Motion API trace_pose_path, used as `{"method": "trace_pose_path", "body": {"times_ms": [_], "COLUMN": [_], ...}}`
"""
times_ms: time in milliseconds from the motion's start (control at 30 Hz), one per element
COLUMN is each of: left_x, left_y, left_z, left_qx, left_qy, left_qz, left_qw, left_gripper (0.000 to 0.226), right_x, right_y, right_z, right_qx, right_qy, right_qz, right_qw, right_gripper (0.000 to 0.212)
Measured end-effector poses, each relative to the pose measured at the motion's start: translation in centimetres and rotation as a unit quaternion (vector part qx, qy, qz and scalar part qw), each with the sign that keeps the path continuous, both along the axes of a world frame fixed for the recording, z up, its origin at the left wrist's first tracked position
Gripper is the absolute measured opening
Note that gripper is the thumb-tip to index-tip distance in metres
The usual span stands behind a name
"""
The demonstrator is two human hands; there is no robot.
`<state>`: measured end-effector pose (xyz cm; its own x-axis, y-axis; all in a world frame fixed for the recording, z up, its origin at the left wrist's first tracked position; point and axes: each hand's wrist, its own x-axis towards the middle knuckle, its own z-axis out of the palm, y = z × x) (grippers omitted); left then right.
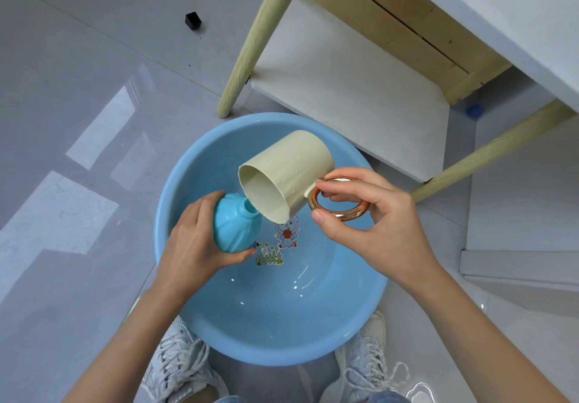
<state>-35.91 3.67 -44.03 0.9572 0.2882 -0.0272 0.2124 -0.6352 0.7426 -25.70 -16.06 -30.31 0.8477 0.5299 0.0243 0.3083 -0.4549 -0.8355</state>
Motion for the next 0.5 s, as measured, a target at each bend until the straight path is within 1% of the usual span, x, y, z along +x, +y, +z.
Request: {"method": "trace_pose_path", "body": {"times_ms": [500], "left_x": [-0.01], "left_y": [0.02], "left_z": [-0.09], "left_qx": [0.0], "left_qy": [-0.003], "left_qz": [-0.002], "left_qw": [1.0], "left_gripper": [0.097], "right_x": [-0.09], "right_y": [0.0], "right_z": [0.19], "right_qx": [-0.018], "right_qy": [-0.032], "right_qz": [0.01], "right_qw": [0.999], "right_gripper": [0.036]}}
